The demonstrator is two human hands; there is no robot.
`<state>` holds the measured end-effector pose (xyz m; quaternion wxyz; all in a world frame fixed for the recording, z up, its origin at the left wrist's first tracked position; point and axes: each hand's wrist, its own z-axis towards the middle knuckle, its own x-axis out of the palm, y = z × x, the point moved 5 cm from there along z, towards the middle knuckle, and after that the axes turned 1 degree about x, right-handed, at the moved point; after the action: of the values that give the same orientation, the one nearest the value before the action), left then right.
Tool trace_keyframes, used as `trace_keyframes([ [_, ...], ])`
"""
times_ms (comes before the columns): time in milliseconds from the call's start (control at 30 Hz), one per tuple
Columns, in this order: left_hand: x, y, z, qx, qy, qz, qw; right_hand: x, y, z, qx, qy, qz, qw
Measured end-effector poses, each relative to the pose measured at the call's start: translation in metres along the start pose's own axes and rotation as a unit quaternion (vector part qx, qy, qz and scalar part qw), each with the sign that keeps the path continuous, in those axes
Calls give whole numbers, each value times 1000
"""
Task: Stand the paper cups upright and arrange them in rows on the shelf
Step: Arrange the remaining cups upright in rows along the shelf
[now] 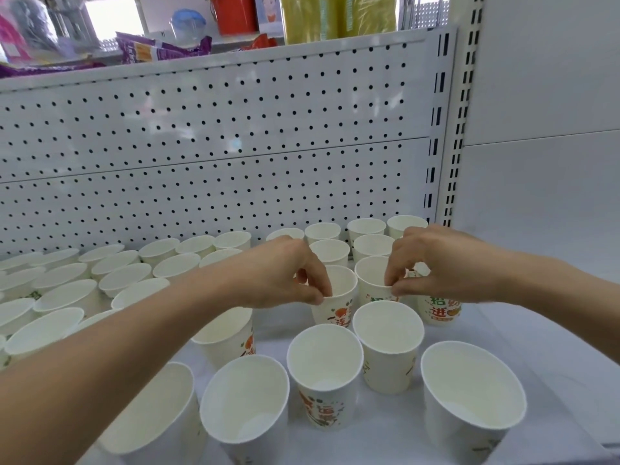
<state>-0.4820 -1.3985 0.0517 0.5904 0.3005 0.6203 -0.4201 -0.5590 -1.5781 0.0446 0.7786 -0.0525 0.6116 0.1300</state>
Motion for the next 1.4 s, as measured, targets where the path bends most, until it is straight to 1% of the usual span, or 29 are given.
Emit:
trace_keyframes([
  [200, -1, 5, -2, -5, -10, 20, 1000, -4, 3, 0, 1, 0, -18, 1000],
  [367, -5, 8, -7, -9, -34, 62, 997, -6, 7, 0, -15, 11, -45, 999],
  [467, -29, 12, -26, -22, -76, 34, 996, -12, 8, 1, -8, 0, -30, 1000],
  [533, -48, 21, -47, -51, -90, 3, 995, -17, 13, 5, -14, -9, -7, 1000],
  [567, -53, 26, -58, -75, -75, -1, 994, -18, 17, 9, -21, -8, 7, 1000],
  [600, -53, 33, -69, -106, -40, 11, 993, -18, 22, 14, -29, -4, 20, 999],
  [667, -44, 45, -86, -165, 48, 85, 981, -15, 33, 25, -45, 10, 31, 998],
  [700, -37, 50, -91, -181, 81, 125, 972, -12, 37, 31, -48, 20, 28, 998],
  [733, -31, 53, -94, -184, 97, 150, 967, -9, 42, 36, -51, 30, 26, 998],
  [767, -27, 54, -94, -180, 99, 153, 967, -5, 46, 41, -53, 41, 22, 998],
  [867, -23, 51, -89, -164, 73, 126, 976, 7, 53, 52, -58, 69, 13, 996],
  [933, -24, 51, -85, -166, 59, 121, 977, 12, 55, 57, -67, 74, 6, 995],
  [1067, -22, 54, -78, -133, 68, 139, 979, 14, 57, 58, -71, 79, -6, 994],
  [1200, -28, 51, -82, -103, 21, 105, 989, 13, 57, 57, -73, 81, -4, 994],
  [1333, -27, 48, -87, -87, 19, 78, 993, 13, 58, 56, -73, 82, -5, 994],
  [1400, -27, 45, -85, -83, 0, 44, 996, 13, 61, 55, -73, 83, -2, 994],
])
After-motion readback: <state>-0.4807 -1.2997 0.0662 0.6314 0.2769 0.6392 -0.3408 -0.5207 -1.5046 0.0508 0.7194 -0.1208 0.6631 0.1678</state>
